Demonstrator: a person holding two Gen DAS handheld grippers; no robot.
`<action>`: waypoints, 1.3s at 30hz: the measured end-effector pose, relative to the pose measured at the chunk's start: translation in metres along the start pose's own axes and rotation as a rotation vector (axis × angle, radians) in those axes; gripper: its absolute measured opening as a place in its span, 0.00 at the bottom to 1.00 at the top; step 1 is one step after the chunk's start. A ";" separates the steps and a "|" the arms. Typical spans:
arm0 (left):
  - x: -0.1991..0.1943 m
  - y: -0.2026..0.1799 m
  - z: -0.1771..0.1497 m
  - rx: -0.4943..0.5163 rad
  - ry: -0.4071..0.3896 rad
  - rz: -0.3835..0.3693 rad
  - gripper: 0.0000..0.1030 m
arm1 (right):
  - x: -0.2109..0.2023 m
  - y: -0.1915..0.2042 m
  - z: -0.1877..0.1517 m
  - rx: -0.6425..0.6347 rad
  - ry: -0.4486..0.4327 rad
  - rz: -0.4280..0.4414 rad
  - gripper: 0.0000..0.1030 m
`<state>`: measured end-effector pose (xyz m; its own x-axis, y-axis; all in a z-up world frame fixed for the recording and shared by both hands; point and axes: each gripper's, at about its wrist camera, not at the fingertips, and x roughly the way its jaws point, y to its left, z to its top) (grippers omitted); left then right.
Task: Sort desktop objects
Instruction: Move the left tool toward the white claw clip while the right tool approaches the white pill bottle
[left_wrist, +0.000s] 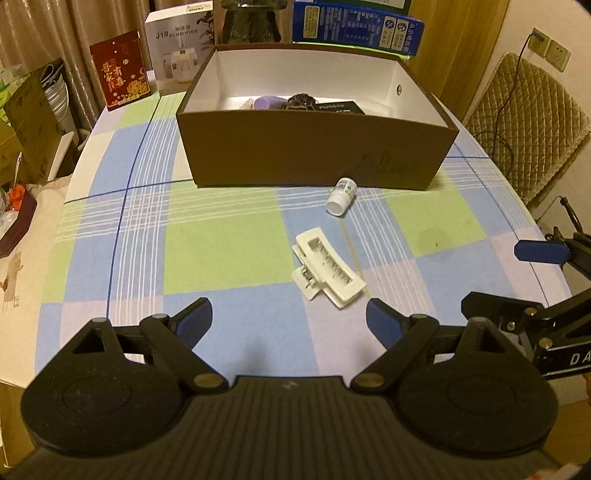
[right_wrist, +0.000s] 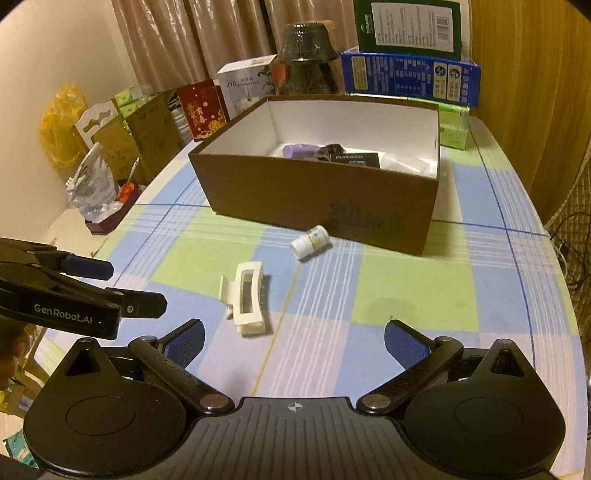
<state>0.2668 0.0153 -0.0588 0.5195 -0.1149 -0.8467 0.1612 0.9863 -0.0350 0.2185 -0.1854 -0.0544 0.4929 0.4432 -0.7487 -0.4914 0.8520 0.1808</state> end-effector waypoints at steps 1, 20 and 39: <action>0.001 0.001 -0.001 -0.002 0.003 0.000 0.86 | 0.001 0.000 -0.001 0.000 0.003 -0.001 0.98; 0.016 0.003 -0.010 0.008 0.059 -0.045 0.85 | 0.017 -0.001 -0.014 0.018 0.064 -0.017 0.98; 0.064 -0.004 0.007 0.062 0.098 -0.115 0.81 | 0.034 -0.024 -0.013 0.137 0.079 -0.089 0.98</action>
<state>0.3048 0.0028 -0.1088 0.4102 -0.2120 -0.8870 0.2684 0.9576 -0.1047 0.2377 -0.1943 -0.0923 0.4698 0.3459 -0.8122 -0.3432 0.9192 0.1930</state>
